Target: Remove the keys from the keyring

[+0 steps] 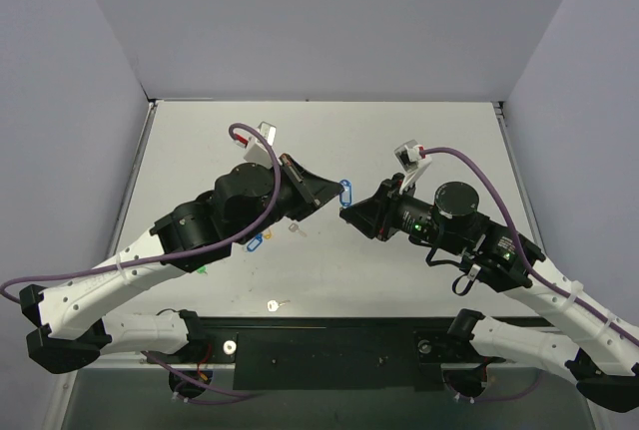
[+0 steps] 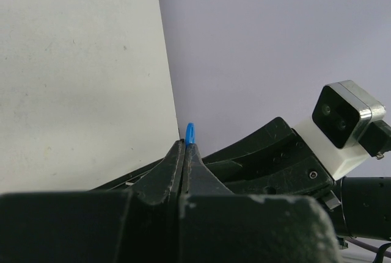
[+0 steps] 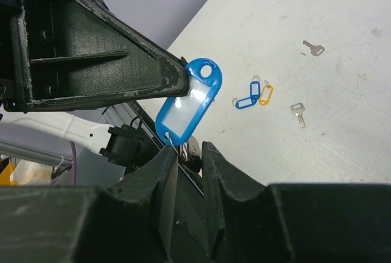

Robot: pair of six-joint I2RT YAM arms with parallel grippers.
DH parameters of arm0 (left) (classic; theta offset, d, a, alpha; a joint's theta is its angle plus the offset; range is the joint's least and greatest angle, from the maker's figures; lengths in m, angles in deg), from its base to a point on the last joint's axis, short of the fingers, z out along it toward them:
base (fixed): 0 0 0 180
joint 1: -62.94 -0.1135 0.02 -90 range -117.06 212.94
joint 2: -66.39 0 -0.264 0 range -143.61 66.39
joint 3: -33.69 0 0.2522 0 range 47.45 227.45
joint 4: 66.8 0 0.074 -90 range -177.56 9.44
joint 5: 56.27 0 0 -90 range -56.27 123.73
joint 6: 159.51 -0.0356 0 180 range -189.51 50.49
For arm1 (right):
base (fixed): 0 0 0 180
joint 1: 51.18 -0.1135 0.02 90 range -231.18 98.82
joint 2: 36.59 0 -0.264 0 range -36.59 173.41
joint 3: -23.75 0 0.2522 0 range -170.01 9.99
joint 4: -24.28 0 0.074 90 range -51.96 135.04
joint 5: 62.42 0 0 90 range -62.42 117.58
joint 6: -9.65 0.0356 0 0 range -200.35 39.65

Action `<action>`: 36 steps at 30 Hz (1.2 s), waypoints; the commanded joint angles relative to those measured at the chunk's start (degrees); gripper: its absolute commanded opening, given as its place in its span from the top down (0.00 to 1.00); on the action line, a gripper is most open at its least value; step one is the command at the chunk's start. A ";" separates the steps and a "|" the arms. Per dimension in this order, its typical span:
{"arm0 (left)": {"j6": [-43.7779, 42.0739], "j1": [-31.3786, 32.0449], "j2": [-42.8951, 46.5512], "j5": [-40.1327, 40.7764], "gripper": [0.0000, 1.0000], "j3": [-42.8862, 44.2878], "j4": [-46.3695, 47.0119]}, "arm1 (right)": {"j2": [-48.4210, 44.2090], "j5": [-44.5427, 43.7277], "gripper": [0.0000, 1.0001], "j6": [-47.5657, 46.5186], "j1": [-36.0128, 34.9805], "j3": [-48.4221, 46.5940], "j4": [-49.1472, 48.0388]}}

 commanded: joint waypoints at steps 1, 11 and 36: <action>-0.76 0.19 1.29 1.23 1.00 -0.30 2.63 | -0.34 1.81 0.83 -0.99 -0.55 -2.14 -1.68; -0.67 0.19 2.26 2.20 0.93 -1.97 2.20 | -1.04 3.75 1.00 -0.81 -0.47 -1.78 -1.33; -25.11 0.10 25.72 -22.14 0.59 -18.75 7.11 | 5.89 38.63 1.00 3.66 -0.55 -7.58 1.75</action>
